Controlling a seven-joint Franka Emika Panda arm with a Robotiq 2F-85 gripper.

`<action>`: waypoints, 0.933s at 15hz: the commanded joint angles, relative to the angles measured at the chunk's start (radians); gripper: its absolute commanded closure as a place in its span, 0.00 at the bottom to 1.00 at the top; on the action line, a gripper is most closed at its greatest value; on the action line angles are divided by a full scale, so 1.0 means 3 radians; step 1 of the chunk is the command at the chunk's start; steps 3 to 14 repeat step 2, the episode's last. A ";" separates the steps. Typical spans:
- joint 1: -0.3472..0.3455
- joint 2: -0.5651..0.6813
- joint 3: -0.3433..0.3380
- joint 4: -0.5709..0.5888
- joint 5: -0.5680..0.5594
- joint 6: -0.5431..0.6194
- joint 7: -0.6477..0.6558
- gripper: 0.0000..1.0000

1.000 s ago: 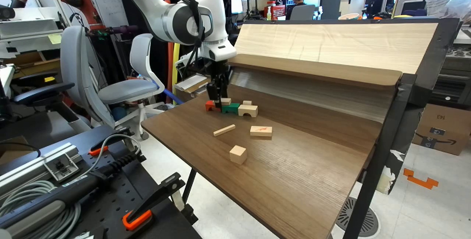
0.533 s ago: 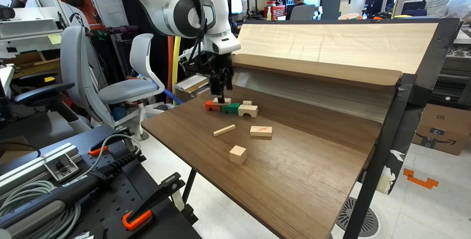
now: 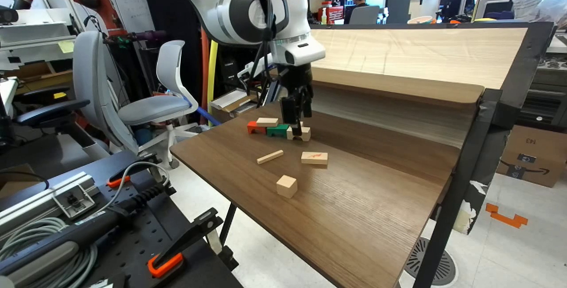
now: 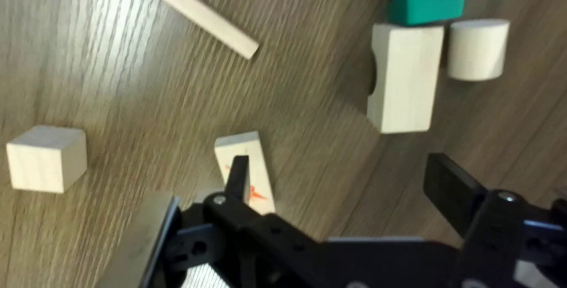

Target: Place the wooden block on top of the orange and the green blocks

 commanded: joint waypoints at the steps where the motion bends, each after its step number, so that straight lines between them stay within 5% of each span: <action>1: -0.0045 0.0005 -0.0030 0.0006 -0.0059 -0.0012 0.0005 0.00; 14: -0.0069 0.0006 -0.0053 0.0005 -0.0067 -0.0013 0.0004 0.00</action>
